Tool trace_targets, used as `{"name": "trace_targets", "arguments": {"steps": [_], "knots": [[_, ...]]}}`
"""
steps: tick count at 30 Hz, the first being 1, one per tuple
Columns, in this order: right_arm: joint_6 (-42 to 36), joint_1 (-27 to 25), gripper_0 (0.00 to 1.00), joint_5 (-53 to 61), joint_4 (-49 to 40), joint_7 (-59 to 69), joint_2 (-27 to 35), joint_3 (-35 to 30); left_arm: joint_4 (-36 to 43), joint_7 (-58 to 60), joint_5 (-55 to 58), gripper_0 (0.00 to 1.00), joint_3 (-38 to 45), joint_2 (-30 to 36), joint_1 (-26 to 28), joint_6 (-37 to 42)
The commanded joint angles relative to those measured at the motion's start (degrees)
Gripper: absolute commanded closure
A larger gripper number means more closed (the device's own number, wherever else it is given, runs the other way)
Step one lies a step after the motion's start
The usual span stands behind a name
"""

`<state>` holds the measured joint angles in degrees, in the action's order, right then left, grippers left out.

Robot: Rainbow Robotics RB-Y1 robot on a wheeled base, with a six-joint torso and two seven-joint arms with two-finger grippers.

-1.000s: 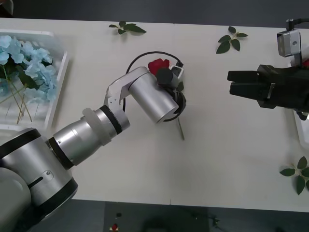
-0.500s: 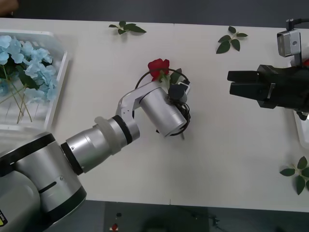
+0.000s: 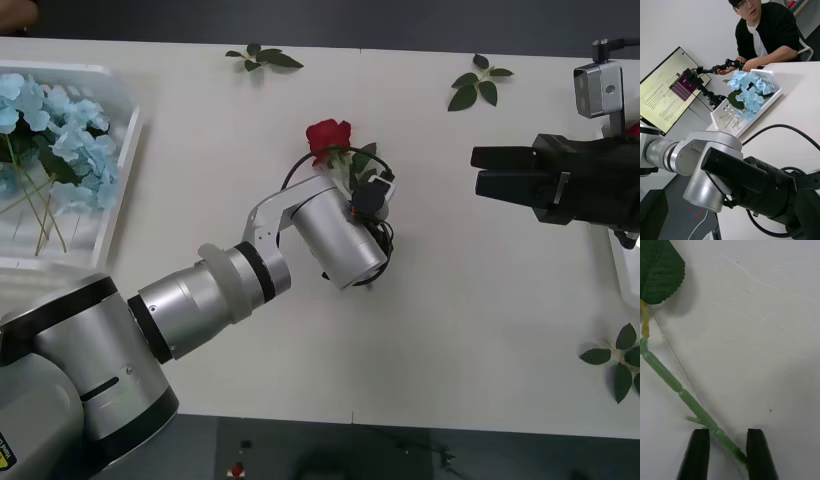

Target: Put the red flowers into the right box and the blue flowers into the left box

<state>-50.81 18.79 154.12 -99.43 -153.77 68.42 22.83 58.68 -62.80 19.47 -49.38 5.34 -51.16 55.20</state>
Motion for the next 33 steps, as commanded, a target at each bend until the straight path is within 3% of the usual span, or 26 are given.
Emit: {"name": "trace_targets", "arguments": {"steps": [1, 6, 12, 21, 27, 33], "knots": [[-0.26, 0.72, 0.0, 0.4, -0.68, -1.23, -0.13, -1.21, 0.29, -1.71, -1.63, 1.0, 0.34, -0.42, -2.28, -0.27], [-0.26, 0.72, 0.0, 0.48, -0.68, -1.23, -0.04, -1.29, 0.99, -2.06, -1.54, 1.0, 0.34, 2.13, -1.49, -0.09], [-0.26, 0.72, 0.0, 0.48, -0.68, -1.23, -0.13, -1.29, 9.52, -2.06, -1.89, 1.0, 0.43, 9.08, 3.26, 0.7], [-0.26, 0.72, 0.0, 0.48, -0.68, -1.23, -0.13, -1.29, 37.03, -2.59, 2.94, 1.0, 3.77, 28.59, 14.68, 5.53], [-0.35, 0.72, 0.0, 0.48, -0.68, -1.23, -0.13, -1.29, 48.37, -3.11, 3.03, 1.0, 5.52, 38.61, 22.59, 5.1], [-0.35, 0.72, 0.0, 0.48, -0.68, -1.23, -0.04, -1.29, 55.49, -3.55, 1.89, 1.0, 8.07, 44.32, 30.41, 4.74]]}}
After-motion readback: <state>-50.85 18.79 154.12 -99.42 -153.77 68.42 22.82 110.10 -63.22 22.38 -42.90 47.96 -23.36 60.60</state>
